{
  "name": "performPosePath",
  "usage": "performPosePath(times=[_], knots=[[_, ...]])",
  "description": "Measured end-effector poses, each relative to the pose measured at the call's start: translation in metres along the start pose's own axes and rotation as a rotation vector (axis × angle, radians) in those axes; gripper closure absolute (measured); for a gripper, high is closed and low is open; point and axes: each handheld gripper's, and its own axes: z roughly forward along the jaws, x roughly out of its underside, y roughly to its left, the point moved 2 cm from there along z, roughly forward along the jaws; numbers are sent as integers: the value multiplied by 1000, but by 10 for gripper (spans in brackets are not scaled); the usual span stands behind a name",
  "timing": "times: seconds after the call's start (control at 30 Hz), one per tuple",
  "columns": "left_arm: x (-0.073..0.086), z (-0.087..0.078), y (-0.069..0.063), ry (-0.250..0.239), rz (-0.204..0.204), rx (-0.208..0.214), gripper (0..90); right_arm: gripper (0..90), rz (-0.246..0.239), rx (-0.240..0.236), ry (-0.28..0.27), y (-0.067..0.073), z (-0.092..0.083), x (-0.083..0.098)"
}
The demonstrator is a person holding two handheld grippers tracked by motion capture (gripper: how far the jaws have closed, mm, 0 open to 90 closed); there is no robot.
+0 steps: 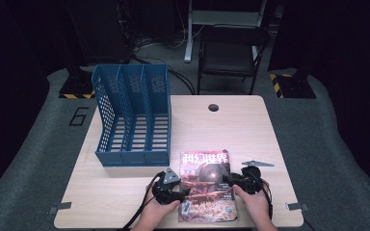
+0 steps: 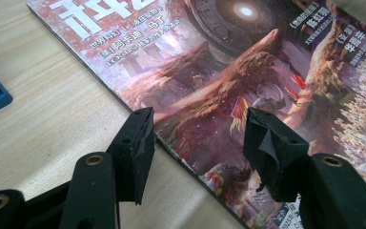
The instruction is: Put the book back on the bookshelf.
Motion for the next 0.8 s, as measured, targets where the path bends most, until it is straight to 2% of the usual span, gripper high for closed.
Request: performPosePath(times=[0.07,0.2,0.27,0.37,0.5,0.67,0.8], knots=[[1,0,0,-4,4,-7,441,533,2,-19,-19,1,-3,-1],[1,0,0,-4,9,-4,441,549,18,-96,-74,3,-11,-5],[2,1,0,-23,-2,-6,441,548,19,-103,-77,5,-14,-6],[2,0,0,-17,0,-1,442,544,16,-106,-62,7,-14,-5],[2,0,0,-23,-2,-3,442,546,17,-149,-61,7,-17,-5],[2,0,0,-25,0,-4,442,539,32,-130,-40,5,-12,-4],[3,0,1,-26,8,-3,442,538,51,-131,-46,-5,-4,-3]])
